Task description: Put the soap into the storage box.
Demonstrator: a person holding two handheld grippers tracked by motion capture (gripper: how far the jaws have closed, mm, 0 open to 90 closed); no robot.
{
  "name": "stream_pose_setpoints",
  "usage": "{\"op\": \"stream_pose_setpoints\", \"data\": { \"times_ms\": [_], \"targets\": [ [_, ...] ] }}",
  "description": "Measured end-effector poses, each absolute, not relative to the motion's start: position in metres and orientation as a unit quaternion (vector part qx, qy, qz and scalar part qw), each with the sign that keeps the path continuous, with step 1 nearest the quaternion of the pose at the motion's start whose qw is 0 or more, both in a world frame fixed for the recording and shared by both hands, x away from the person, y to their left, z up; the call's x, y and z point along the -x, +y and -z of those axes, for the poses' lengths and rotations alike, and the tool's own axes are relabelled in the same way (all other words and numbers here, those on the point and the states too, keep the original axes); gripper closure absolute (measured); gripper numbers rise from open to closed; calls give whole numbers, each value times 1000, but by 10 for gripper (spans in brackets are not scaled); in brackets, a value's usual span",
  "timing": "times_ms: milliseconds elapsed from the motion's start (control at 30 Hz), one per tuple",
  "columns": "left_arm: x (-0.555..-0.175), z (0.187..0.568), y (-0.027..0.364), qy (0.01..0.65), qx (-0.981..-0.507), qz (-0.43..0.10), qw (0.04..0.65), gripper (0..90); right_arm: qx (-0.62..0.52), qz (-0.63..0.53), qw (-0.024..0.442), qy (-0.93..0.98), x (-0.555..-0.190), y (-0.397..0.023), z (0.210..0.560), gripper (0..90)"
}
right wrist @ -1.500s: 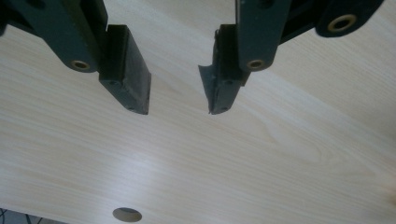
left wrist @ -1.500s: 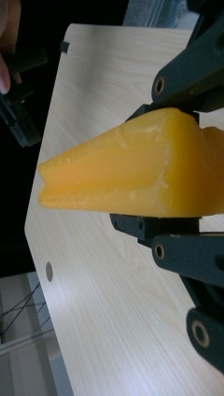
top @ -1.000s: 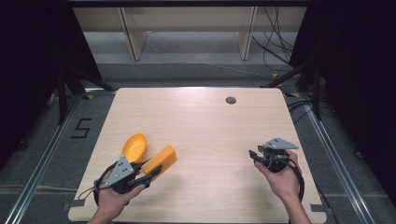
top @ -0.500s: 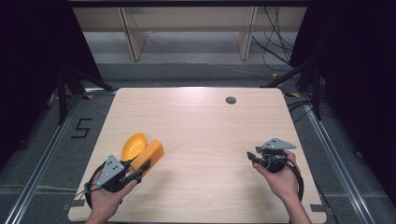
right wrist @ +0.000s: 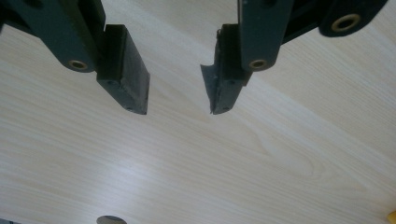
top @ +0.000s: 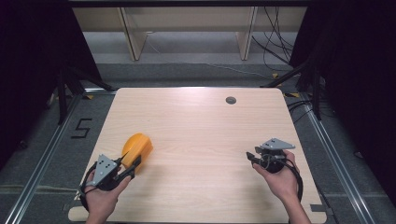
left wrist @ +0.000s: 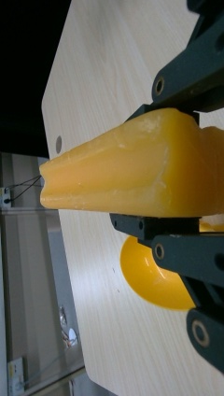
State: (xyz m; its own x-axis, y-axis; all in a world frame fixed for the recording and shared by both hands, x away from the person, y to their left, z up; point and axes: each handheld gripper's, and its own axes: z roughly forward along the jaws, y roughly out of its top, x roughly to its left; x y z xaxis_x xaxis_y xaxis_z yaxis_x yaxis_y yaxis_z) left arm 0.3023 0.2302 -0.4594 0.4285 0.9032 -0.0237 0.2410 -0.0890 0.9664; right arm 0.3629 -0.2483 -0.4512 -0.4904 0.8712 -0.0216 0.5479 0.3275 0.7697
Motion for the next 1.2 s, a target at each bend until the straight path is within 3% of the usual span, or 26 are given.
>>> {"op": "stream_pose_setpoints", "data": {
  "times_ms": [200,367,500,800,1200],
  "targets": [
    [-300,460,226,458,-641,-359,500,606,-443,-366,220,788,-364,-248,452,572],
    [-300,464,226,485,-599,-364,522,606,-434,-362,233,791,-365,-248,452,572],
    [-301,468,229,504,-582,-376,515,605,-448,-368,217,785,-364,-247,452,572],
    [-308,461,232,509,-572,-393,509,605,-437,-369,244,783,-365,-250,452,572],
    [-319,457,234,510,-572,-401,502,605,-446,-372,233,780,-364,-246,454,563]
  ]
}}
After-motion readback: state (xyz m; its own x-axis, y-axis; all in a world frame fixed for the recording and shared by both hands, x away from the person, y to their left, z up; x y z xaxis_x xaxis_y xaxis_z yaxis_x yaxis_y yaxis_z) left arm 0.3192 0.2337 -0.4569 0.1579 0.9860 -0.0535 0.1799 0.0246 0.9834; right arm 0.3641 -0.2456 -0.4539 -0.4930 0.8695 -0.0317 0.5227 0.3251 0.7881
